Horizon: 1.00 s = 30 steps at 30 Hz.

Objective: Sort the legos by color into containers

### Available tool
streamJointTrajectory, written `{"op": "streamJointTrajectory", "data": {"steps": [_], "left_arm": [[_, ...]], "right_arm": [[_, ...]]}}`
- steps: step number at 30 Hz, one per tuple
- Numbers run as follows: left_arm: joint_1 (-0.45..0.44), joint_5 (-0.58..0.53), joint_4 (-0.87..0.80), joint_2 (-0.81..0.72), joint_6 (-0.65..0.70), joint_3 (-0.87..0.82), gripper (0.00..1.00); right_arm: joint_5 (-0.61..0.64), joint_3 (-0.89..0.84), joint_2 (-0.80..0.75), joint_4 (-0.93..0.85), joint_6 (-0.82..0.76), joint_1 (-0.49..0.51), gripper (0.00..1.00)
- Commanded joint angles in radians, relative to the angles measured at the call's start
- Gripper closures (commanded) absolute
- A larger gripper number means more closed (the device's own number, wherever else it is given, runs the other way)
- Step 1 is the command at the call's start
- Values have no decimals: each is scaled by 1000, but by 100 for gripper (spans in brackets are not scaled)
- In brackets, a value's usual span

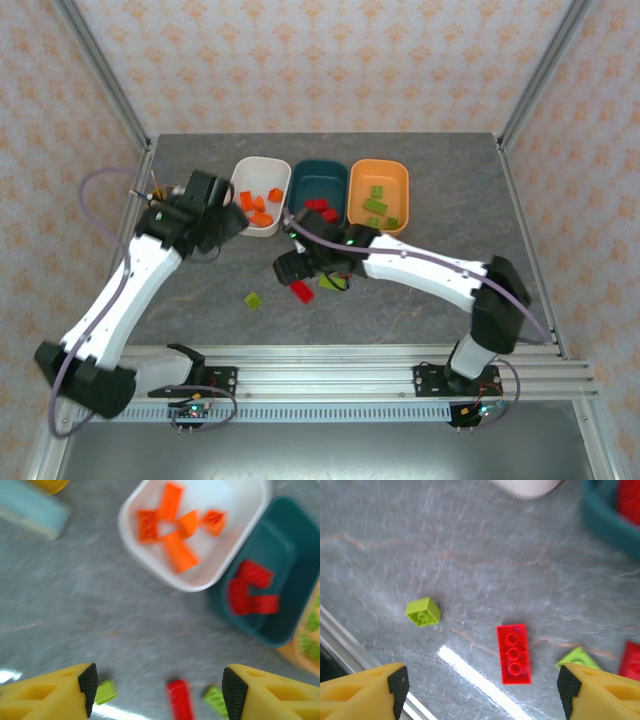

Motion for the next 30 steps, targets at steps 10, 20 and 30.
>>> {"op": "streamJointTrajectory", "data": {"steps": [10,20,30], "left_arm": [[-3,-88,-395,-600,-225,-291,29],[-3,-89,-470,-667,-234,-261,29],[-2,-53,-434,-652,-210,-277,29]], "right_arm": [[-66,285,399,-75,-69,114,19],[-92,424,562,-130,-85,117,23],[-75,526,657,-166,-54,117,52]]}}
